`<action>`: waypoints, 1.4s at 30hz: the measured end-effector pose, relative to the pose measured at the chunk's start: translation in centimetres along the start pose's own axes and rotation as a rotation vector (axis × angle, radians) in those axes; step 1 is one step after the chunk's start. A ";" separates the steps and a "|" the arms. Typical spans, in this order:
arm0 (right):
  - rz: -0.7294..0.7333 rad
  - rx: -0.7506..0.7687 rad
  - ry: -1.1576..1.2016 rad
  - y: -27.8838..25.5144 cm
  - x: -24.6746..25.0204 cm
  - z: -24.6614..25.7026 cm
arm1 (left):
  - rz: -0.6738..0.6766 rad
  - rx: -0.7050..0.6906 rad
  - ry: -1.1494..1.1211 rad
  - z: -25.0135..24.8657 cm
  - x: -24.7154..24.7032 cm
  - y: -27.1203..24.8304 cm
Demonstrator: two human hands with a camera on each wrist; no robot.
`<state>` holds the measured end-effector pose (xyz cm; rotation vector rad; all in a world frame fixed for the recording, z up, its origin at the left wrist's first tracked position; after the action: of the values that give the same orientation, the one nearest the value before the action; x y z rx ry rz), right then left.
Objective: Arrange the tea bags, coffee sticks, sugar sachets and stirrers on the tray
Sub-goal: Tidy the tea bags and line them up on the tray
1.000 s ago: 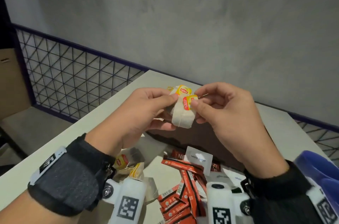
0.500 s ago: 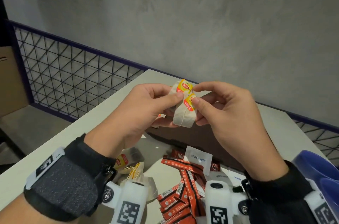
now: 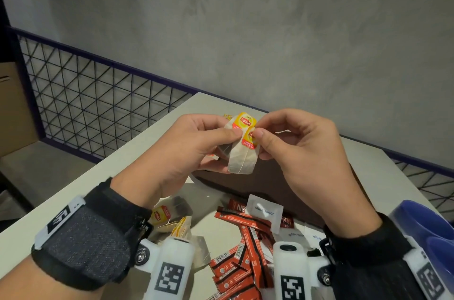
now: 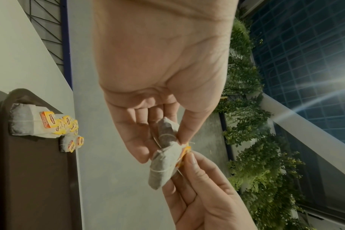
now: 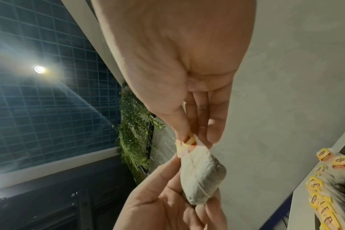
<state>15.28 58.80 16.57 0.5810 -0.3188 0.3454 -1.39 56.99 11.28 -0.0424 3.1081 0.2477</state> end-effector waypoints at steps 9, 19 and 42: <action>-0.011 -0.001 -0.045 0.3 0.5 -0.2 | -0.023 0.029 -0.024 0.4 -0.1 0.1; 0.024 0.036 0.152 0.2 0.9 1.3 | -0.117 0.028 -0.029 0.6 0.1 0.2; -0.255 0.010 -0.151 0.2 0.8 -0.7 | -0.064 -0.003 -0.144 0.5 -1.2 0.0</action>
<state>16.04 59.50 16.40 0.6516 -0.3836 0.0571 -0.15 57.07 10.85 -0.1178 2.9571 0.2417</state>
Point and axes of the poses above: each hand's wrist, its own y-axis towards the middle knuckle, its own x-axis out of the back of the hand, z = x × y, the point moved 6 cm from there along y, towards the middle knuckle, and after that the axes turned 4 degrees about y, right-handed, at the moved point
